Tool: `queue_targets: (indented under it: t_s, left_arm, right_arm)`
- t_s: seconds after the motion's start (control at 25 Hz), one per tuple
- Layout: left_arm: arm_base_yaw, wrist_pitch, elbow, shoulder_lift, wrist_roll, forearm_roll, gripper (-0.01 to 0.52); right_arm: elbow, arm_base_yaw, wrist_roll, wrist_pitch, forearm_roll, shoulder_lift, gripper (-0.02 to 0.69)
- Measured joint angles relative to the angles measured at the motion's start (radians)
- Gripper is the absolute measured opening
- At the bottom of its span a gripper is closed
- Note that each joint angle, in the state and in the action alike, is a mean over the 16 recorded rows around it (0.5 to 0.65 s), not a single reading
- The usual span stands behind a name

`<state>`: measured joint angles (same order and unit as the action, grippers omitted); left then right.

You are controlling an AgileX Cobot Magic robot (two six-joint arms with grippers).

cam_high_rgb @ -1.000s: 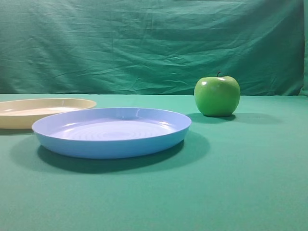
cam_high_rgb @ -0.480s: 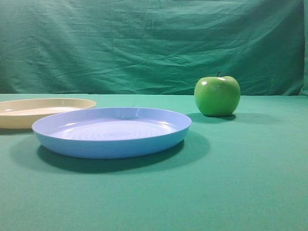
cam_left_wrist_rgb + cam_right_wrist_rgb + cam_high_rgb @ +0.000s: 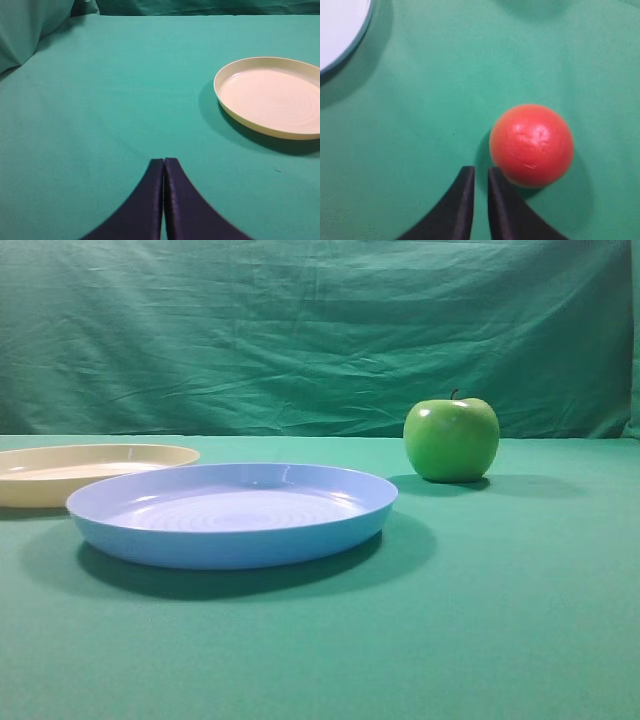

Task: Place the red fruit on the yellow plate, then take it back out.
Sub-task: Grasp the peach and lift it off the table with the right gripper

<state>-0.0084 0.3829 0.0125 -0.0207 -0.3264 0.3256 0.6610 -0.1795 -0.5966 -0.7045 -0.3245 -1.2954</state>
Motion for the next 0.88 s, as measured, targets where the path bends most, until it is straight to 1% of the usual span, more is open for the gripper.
queue_targets:
  t_s: [0.08, 0.16, 0.28, 0.36, 0.48, 0.6, 0.88]
  left_arm:
    - [0.000, 0.000, 0.000, 0.000, 0.000, 0.000, 0.000]
    - [0.000, 0.000, 0.000, 0.000, 0.000, 0.000, 0.000]
    - [0.000, 0.000, 0.000, 0.000, 0.000, 0.000, 0.000]
    - [0.000, 0.000, 0.000, 0.000, 0.000, 0.000, 0.000]
    - [0.000, 0.000, 0.000, 0.000, 0.000, 0.000, 0.000]
    - [0.000, 0.000, 0.000, 0.000, 0.000, 0.000, 0.000]
    - [0.000, 0.000, 0.000, 0.000, 0.000, 0.000, 0.000]
  right_arm:
    - [0.001, 0.000, -0.002, 0.023, 0.000, -0.034, 0.577]
    - [0.002, 0.000, -0.002, 0.047, 0.001, -0.069, 0.619]
    - [0.004, 0.000, -0.001, 0.086, 0.001, -0.120, 0.642]
    - [0.005, 0.000, 0.000, 0.112, 0.001, -0.152, 0.635]
    - [0.006, 0.000, 0.001, 0.148, 0.002, -0.195, 0.609]
    - [0.007, 0.000, 0.003, 0.172, 0.003, -0.230, 0.562]
    - [0.035, 0.000, 0.004, 0.177, 0.015, -0.279, 0.383]
